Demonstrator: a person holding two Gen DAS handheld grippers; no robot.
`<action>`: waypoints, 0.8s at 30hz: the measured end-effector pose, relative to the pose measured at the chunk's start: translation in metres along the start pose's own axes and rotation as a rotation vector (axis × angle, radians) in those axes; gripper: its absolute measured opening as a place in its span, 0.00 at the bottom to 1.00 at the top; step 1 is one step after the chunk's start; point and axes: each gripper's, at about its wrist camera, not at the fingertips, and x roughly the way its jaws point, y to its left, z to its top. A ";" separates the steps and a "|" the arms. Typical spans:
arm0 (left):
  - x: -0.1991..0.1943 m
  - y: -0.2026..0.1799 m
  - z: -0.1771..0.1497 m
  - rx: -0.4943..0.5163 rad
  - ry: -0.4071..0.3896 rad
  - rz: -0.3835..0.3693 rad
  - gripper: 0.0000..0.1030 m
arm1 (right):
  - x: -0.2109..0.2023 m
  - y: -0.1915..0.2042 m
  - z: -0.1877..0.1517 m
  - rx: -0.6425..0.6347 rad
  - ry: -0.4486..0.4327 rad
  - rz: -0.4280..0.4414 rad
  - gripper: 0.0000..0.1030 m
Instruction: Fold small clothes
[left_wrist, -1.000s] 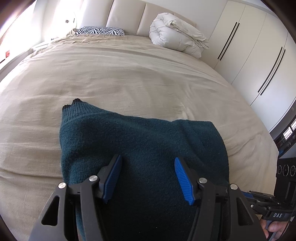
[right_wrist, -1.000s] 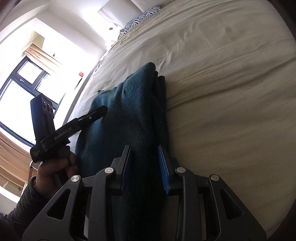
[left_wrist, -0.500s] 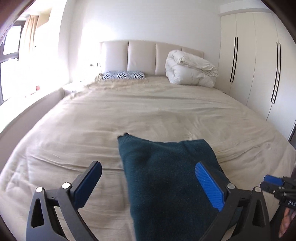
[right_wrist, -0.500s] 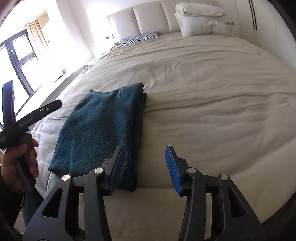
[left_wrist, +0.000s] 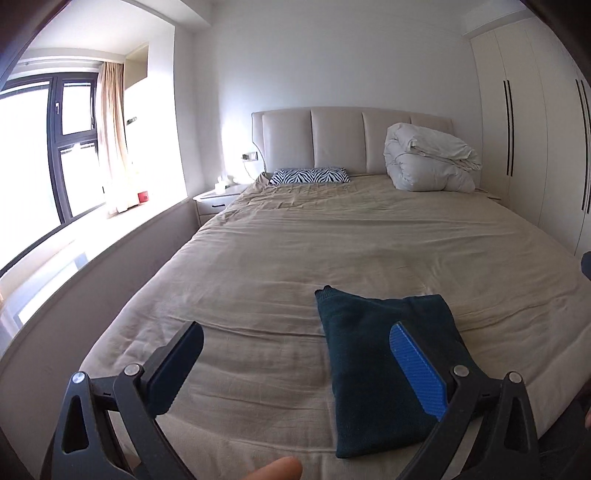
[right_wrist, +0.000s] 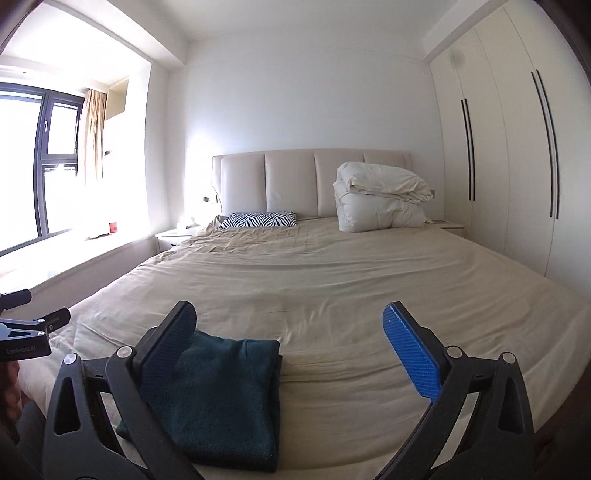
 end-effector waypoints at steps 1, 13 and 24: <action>0.003 0.001 -0.002 -0.008 0.036 -0.004 1.00 | -0.001 0.002 0.003 0.007 0.015 0.010 1.00; 0.047 -0.014 -0.056 -0.029 0.325 -0.018 1.00 | 0.057 0.015 -0.044 0.077 0.519 0.048 1.00; 0.062 -0.017 -0.066 -0.043 0.389 -0.031 1.00 | 0.081 0.025 -0.072 0.053 0.587 0.043 1.00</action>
